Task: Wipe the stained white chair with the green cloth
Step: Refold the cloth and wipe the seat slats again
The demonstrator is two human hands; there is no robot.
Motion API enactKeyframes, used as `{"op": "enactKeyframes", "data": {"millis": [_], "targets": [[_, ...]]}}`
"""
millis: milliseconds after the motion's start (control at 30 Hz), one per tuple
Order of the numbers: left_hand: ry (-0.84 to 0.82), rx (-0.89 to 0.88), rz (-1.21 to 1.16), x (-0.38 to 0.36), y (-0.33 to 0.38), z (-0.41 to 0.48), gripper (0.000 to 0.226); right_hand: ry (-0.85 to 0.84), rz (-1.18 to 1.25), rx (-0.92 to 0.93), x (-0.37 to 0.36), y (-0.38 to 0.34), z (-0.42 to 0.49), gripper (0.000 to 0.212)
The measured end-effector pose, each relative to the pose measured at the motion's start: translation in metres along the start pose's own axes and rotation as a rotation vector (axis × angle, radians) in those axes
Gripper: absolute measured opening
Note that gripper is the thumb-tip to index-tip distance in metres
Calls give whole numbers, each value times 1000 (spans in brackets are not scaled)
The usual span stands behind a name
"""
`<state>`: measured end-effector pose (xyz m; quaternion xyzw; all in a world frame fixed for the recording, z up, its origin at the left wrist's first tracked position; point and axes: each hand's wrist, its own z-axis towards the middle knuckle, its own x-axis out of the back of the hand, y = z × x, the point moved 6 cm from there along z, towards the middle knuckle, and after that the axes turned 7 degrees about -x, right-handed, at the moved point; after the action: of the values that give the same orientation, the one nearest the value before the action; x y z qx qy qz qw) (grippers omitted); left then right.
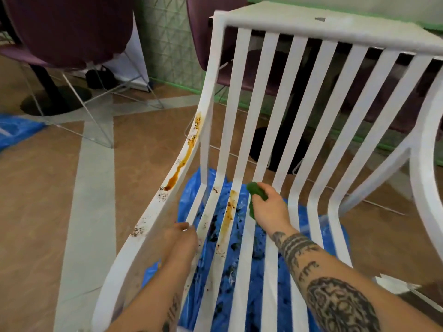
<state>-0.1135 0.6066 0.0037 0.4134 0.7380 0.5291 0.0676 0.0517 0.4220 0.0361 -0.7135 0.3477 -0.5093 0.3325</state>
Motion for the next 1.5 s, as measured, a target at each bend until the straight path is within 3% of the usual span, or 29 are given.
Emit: {"op": "enactKeyframes", "data": {"millis": [200, 333, 467, 633, 767, 933, 1067, 1167, 1333, 1500], "targets": [[-45, 98, -76, -12, -30, 5, 17, -49, -609, 251, -46, -13, 56, 48], [-2, 155, -163, -10, -37, 9, 22, -107, -824, 287, -68, -3, 69, 46], [-77, 128, -212, -12, -38, 10, 10, -190, -943, 267, -70, -2, 64, 51], [-21, 187, -262, -10, -33, 0, 15, -383, -949, 186, -57, -18, 55, 40], [26, 181, -269, -12, -30, -6, 35, -195, -772, 192, -45, -22, 53, 43], [11, 165, -289, -14, -35, -4, 40, -188, -891, 222, -63, 2, 33, 49], [0, 108, -228, -15, -36, -3, 13, -335, -861, 255, -64, 4, 8, 43], [4, 82, -127, -12, -34, -2, 26, -503, -870, 200, -60, -5, 3, 38], [-1, 63, -115, -14, -37, 3, 31, -328, -761, 167, -54, 0, -4, 41], [11, 76, -128, -13, -39, 3, 28, -353, -755, 181, -64, 16, -35, 42]]}}
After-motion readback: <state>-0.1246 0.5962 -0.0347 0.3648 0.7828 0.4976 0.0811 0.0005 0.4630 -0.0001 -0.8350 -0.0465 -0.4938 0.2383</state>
